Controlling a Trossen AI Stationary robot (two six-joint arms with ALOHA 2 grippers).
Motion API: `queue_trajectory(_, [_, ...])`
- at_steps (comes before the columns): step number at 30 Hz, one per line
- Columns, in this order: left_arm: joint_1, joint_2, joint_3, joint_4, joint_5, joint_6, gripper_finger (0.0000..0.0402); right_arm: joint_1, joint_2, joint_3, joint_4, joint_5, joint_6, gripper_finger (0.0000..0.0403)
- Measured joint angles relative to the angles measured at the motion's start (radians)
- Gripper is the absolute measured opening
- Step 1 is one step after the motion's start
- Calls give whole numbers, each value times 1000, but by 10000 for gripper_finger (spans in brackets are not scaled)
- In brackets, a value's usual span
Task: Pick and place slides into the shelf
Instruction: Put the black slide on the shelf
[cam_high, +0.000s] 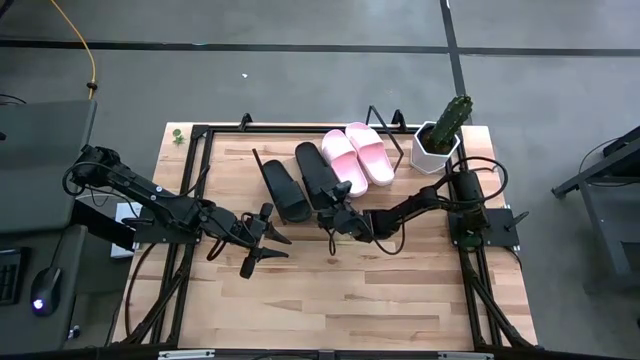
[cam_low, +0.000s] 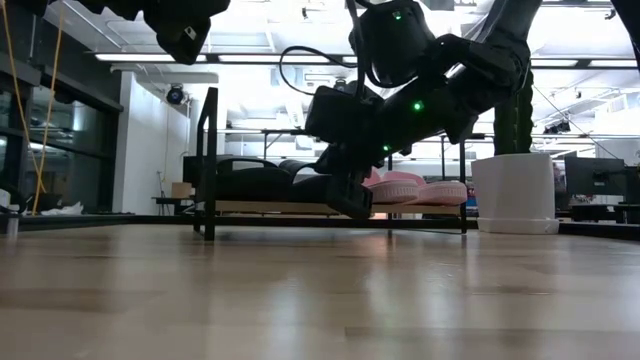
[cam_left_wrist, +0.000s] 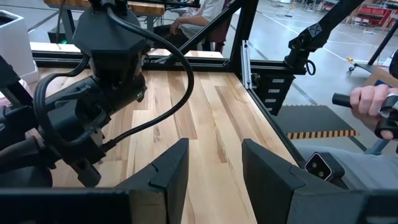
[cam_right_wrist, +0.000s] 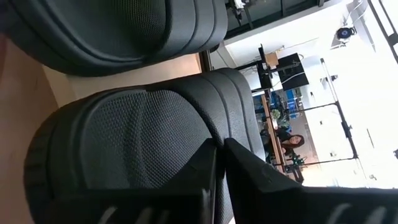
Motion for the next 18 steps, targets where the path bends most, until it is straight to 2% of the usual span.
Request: queue_trajectory(18, [0, 0, 0, 0, 0, 0, 134, 11, 0, 0, -8, 19, -16, 61])
